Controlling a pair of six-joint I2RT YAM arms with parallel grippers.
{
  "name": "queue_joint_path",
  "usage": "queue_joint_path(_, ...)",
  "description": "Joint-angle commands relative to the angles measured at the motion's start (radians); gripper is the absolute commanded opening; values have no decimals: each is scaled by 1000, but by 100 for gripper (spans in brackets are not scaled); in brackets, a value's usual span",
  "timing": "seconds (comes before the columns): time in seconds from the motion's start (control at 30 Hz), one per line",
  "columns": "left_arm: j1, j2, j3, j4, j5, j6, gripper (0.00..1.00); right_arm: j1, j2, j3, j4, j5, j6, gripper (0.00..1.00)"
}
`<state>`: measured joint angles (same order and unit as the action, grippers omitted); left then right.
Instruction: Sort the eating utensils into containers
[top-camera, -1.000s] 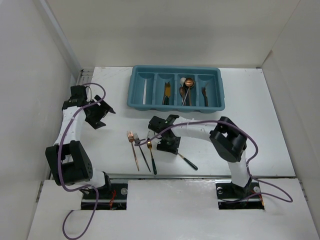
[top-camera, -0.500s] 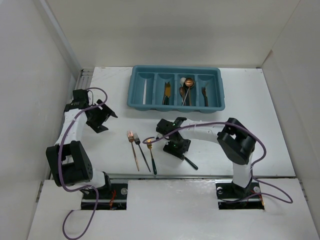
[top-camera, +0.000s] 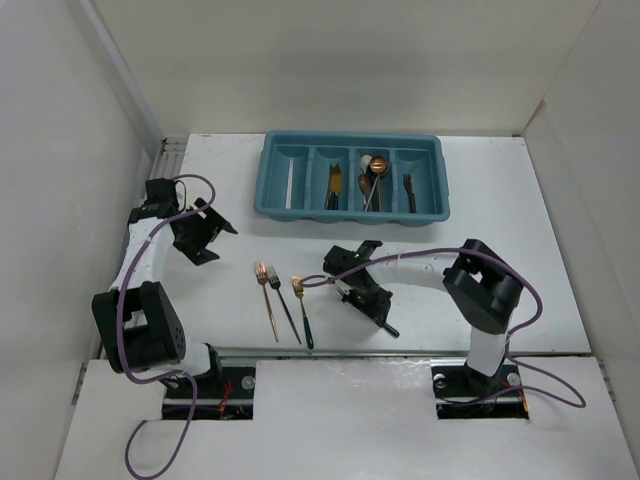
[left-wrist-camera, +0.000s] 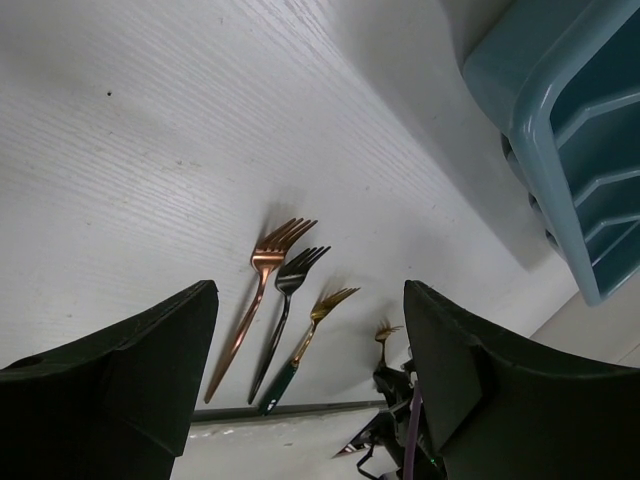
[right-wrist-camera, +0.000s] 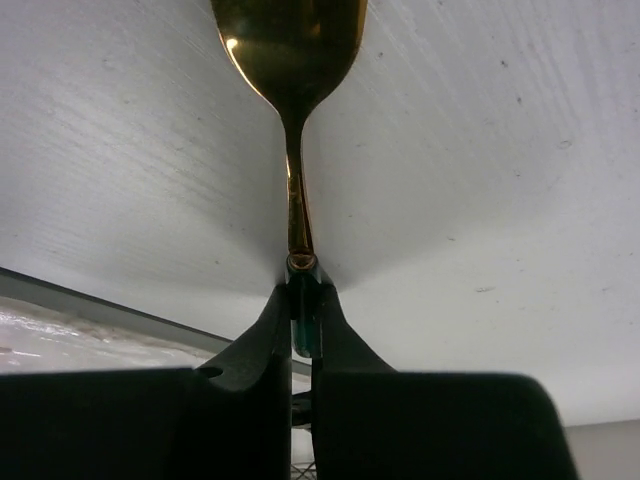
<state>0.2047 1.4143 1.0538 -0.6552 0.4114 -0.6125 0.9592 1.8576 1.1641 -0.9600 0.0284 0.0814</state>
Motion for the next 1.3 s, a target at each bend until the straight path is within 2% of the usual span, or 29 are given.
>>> queue_joint_path(0.0, 4, -28, 15, 3, 7, -10, 72, 10, 80, -67, 217, -87, 43, 0)
queue_joint_path(0.07, 4, -37, 15, 3, 7, -10, 72, 39, 43, -58, 201, -33, 43, 0)
queue_joint_path(0.2, 13, -37, 15, 3, 7, -10, 72, 116, -146, 43, 168, 13, -29, 0)
queue_joint_path(0.37, 13, -37, 15, 3, -2, -10, 72, 101, -320, 282, 182, 137, -32, 0)
queue_joint_path(0.4, 13, -37, 15, 3, -2, -10, 72, 52, -331, 354, 207, 148, -23, 0)
queue_joint_path(0.5, 13, -37, 15, 3, -2, -1, 70, -63, -340, 419, 242, 223, 21, 0)
queue_joint_path(0.57, 3, -50, 15, 3, -2, 20, 68, -209, -340, 428, 280, 283, 58, 0)
queue_joint_path(0.6, -16, -60, 15, 3, -46, 58, 67, -264, -340, 428, 293, 338, 69, 0)
queue_joint_path(0.63, -37, -60, 28, 3, -71, 80, 63, -371, -325, 428, 328, 355, 80, 0)
queue_joint_path(0.77, -186, -71, 3, 3, -118, 161, 62, -578, -204, 465, 392, 341, 80, 0)
queue_joint_path(0.9, -351, -60, -67, -7, -161, 180, 59, -672, 21, 592, 357, 280, 32, 0)
queue_joint_path(1.07, -430, -84, -204, -30, -209, 180, 54, -723, 107, 649, 354, 220, 32, 0)
queue_joint_path(1.1, -430, -84, -216, -31, -223, 180, 54, -738, 120, 661, 363, 199, 32, 1)
queue_joint_path(1.13, -441, -84, -216, -43, -223, 180, 52, -747, 150, 674, 363, 171, 18, 13)
queue_joint_path(1.27, -500, -42, -225, -67, -243, 180, 50, -737, 206, 738, 305, 113, -34, 41)
